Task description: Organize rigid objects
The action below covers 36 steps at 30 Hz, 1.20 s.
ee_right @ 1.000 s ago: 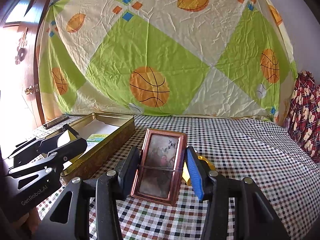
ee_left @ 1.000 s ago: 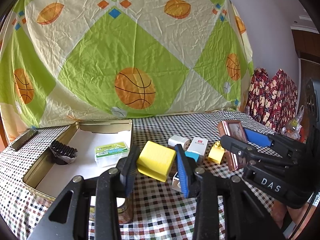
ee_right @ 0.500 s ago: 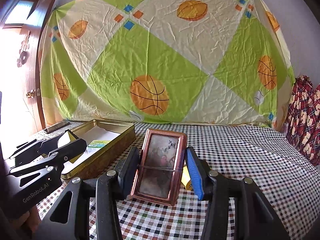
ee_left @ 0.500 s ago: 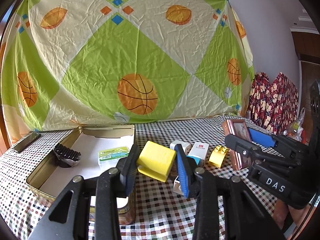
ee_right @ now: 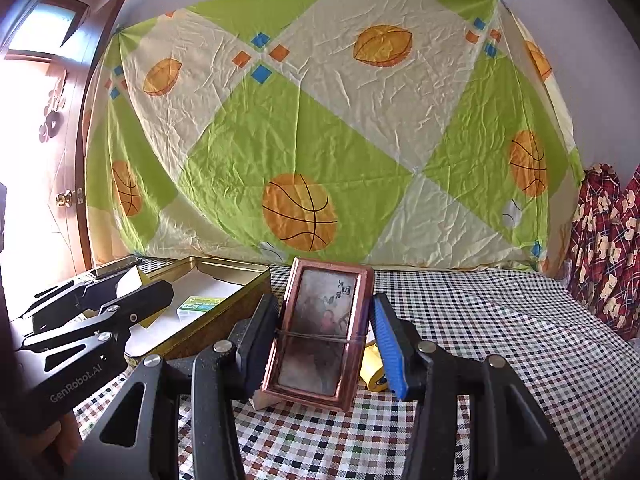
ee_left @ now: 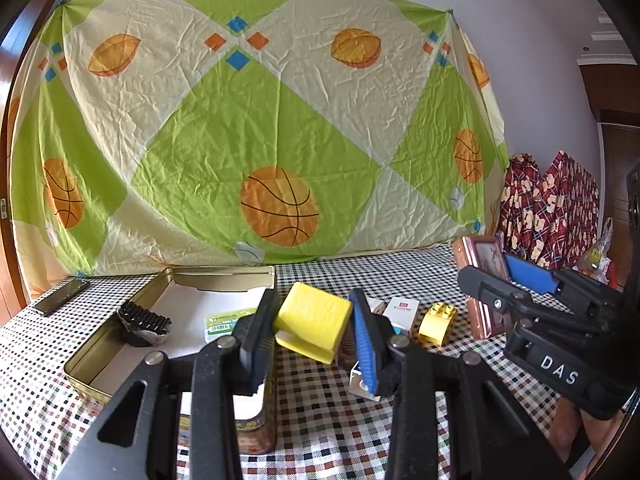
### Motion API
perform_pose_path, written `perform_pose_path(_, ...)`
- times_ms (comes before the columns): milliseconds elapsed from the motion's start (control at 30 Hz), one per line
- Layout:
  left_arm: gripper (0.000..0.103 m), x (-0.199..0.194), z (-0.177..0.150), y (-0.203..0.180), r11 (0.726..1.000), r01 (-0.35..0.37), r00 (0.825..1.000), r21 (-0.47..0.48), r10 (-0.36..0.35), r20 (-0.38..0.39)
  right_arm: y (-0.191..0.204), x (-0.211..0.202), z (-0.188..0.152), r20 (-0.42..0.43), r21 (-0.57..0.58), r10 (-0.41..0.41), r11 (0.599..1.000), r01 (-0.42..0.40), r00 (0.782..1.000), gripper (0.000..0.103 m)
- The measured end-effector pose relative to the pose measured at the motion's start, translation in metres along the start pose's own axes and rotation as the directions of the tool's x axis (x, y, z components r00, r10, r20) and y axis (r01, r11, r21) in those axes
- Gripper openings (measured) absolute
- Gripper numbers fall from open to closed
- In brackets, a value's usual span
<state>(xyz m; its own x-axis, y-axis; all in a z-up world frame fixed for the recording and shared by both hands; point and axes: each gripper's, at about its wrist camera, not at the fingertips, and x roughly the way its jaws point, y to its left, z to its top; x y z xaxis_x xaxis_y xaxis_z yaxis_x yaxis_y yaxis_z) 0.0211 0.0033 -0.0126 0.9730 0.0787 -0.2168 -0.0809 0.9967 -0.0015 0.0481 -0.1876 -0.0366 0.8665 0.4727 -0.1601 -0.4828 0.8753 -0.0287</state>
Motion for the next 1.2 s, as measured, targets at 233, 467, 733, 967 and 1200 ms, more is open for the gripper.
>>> perform_pose_path(233, 0.035, -0.004, 0.001, 0.0, 1.0, -0.004, 1.0, 0.005, 0.004, 0.023, 0.001, -0.004, 0.0, 0.021, -0.004, -0.001, 1.0, 0.001, 1.0, 0.05)
perform_pose_path(467, 0.035, -0.007, 0.001, 0.001, 1.0, -0.001, 0.999, 0.002, 0.001, 0.037, 0.003, -0.008, 0.0, 0.034, -0.013, 0.005, 1.0, -0.004, 0.999, 0.05)
perform_pose_path(733, 0.035, -0.007, 0.0, 0.0, 1.0, 0.012, 0.999, -0.004, -0.012, 0.035, 0.008, -0.007, 0.0, 0.038, -0.028, 0.016, 1.0, -0.015, 0.999, 0.05)
perform_pose_path(967, 0.035, -0.006, 0.001, 0.004, 1.0, 0.029, 0.999, -0.006, -0.029, 0.026, 0.016, -0.003, 0.001, 0.024, -0.043, 0.039, 0.998, -0.038, 0.999, 0.05)
perform_pose_path(1200, 0.035, 0.0, 0.007, 0.033, 1.0, 0.004, 1.0, -0.031, -0.004, -0.005, 0.035, 0.019, 0.01, -0.028, -0.057, 0.11, 0.992, -0.112, 0.993, 0.05)
